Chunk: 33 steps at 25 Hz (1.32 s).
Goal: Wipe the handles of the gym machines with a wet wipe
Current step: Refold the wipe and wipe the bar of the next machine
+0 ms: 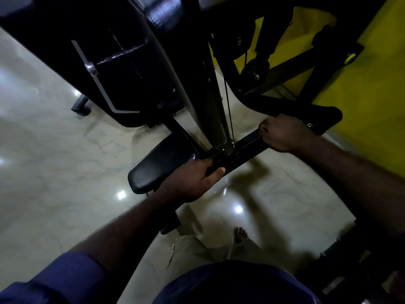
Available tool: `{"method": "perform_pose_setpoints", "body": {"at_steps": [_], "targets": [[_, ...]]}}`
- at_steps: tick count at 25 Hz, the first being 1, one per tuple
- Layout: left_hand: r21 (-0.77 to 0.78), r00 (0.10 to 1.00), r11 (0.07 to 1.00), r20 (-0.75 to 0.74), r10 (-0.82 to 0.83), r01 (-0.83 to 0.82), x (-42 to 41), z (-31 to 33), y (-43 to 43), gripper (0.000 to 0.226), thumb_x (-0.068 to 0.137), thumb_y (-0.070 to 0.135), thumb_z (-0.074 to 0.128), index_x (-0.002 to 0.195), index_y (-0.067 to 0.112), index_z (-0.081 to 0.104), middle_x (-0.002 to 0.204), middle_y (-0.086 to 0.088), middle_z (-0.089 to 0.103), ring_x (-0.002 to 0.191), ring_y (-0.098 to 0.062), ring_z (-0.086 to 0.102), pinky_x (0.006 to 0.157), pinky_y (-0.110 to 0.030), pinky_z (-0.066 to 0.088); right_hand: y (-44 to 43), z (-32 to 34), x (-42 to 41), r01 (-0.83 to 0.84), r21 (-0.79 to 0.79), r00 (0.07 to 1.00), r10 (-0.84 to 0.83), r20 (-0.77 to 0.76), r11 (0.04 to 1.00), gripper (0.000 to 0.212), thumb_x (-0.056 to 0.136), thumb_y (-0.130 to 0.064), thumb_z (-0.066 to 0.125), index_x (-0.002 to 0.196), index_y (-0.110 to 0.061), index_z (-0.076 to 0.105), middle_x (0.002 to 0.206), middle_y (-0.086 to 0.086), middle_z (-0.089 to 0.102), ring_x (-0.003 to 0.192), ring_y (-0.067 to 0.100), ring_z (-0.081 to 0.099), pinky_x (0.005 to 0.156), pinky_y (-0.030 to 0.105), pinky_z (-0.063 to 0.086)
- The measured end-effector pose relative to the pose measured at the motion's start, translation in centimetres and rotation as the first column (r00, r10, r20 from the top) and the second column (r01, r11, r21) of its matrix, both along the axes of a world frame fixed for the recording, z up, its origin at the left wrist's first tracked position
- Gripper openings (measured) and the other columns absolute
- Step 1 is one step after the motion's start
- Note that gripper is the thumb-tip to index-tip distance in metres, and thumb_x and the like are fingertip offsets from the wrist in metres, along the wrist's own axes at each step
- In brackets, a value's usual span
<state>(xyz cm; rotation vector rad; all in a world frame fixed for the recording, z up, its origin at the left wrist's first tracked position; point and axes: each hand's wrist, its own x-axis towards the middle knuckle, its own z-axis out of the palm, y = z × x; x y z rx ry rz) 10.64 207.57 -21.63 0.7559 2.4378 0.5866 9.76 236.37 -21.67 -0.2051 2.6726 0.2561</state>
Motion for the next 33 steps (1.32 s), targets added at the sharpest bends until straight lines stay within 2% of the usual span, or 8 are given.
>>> {"method": "perform_pose_setpoints", "body": {"at_steps": [4, 7, 10, 16, 19, 25, 29, 33], "targets": [[-0.003, 1.000, 1.000, 0.018, 0.019, -0.019, 0.0, -0.1, 0.0, 0.035, 0.099, 0.069, 0.041, 0.083, 0.040, 0.053, 0.071, 0.011, 0.061, 0.067, -0.002, 0.058, 0.064, -0.028, 0.040, -0.2, 2.7, -3.8, -0.071, -0.045, 0.932, 0.083, 0.352, 0.996, 0.018, 0.096, -0.025, 0.052, 0.107, -0.014, 0.061, 0.113, 0.011, 0.064, 0.107, 0.036, 0.066, 0.090, 0.039, 0.055], [-0.027, 1.000, 1.000, 0.008, 0.011, -0.011, -0.3, 0.1, 0.0, 0.033, 0.101, 0.064, 0.044, 0.097, 0.035, 0.059, 0.068, 0.013, 0.056, 0.063, 0.002, 0.053, 0.057, -0.025, 0.035, -1.0, 0.6, 0.7, 0.022, -0.108, 0.997, -0.030, -0.078, 0.994, 0.025, 0.102, -0.029, 0.043, 0.112, -0.015, 0.061, 0.117, 0.013, 0.063, 0.112, 0.036, 0.064, 0.095, 0.041, 0.045], [-0.087, 1.000, 0.996, 0.015, 0.007, -0.006, -0.6, -0.3, 0.3, 0.044, 0.099, 0.067, 0.043, 0.110, 0.030, 0.064, 0.071, 0.013, 0.053, 0.070, -0.009, 0.056, 0.061, -0.027, 0.039, -2.7, -1.9, 7.8, 0.100, -0.307, 0.817, -0.254, -0.518, 0.947, 0.034, 0.104, -0.038, 0.044, 0.122, -0.014, 0.059, 0.127, 0.010, 0.059, 0.126, 0.032, 0.054, 0.118, 0.046, 0.031], [-0.101, 1.000, 0.995, 0.003, 0.002, -0.002, -0.6, 0.0, 0.5, 0.051, 0.098, 0.068, 0.041, 0.112, 0.027, 0.066, 0.071, 0.010, 0.060, 0.067, -0.008, 0.062, 0.066, -0.033, 0.052, -3.5, 0.6, -0.1, 0.255, -0.135, 0.963, -0.263, -0.052, 0.958, 0.091, 0.100, -0.073, 0.005, 0.105, -0.012, 0.074, 0.106, 0.018, 0.072, 0.106, 0.035, 0.067, 0.097, 0.042, 0.044], [-0.153, 1.000, 0.988, 0.006, -0.001, 0.002, -0.6, 0.0, 0.7, 0.051, 0.095, 0.072, 0.039, 0.105, 0.028, 0.063, 0.073, 0.010, 0.059, 0.071, -0.013, 0.063, 0.065, -0.031, 0.047, -3.4, -2.8, 4.1, 0.158, -0.403, 0.831, -0.342, -0.439, 0.901, 0.050, 0.109, -0.036, 0.031, 0.103, -0.009, 0.073, 0.102, 0.014, 0.071, 0.106, 0.037, 0.066, 0.108, 0.048, 0.043], [-0.233, 0.999, 0.972, 0.035, -0.016, 0.023, -0.8, 0.2, 1.3, 0.055, 0.096, 0.072, 0.038, 0.122, 0.029, 0.061, 0.119, -0.013, 0.068, 0.109, -0.037, 0.066, 0.094, -0.048, 0.055, -11.1, -5.5, 8.8, 0.150, -0.987, 0.373, -0.921, 0.113, -0.060, 0.058, 0.111, -0.019, 0.044, 0.164, -0.014, 0.019, 0.172, -0.002, 0.015, 0.158, 0.010, 0.014, 0.127, 0.025, 0.018], [-0.198, 0.994, 0.979, -0.083, -0.073, 0.055, -0.1, 0.7, 1.0, 0.055, 0.099, 0.070, 0.033, 0.118, 0.026, 0.060, 0.119, -0.011, 0.069, 0.112, -0.036, 0.065, 0.087, -0.042, 0.053, -13.3, -3.0, 4.9, -0.211, -0.660, 0.101, -0.688, 0.719, -0.721, 0.061, 0.108, -0.035, 0.050, 0.163, -0.026, 0.025, 0.166, 0.000, 0.034, 0.149, 0.014, 0.039, 0.123, 0.029, 0.030], [-0.168, 0.985, 0.979, -0.106, -0.138, 0.119, 0.0, 0.7, 0.5, 0.059, 0.104, 0.064, 0.029, 0.128, 0.018, 0.057, 0.120, -0.019, 0.067, 0.114, -0.041, 0.063, 0.090, -0.043, 0.050, -11.3, -1.1, 6.3, -0.173, -0.341, 0.247, -0.376, 0.893, -0.924, 0.073, 0.092, -0.060, 0.063, 0.139, -0.004, 0.062, 0.114, 0.007, 0.074, 0.099, 0.012, 0.067, 0.094, 0.023, 0.051]]}}
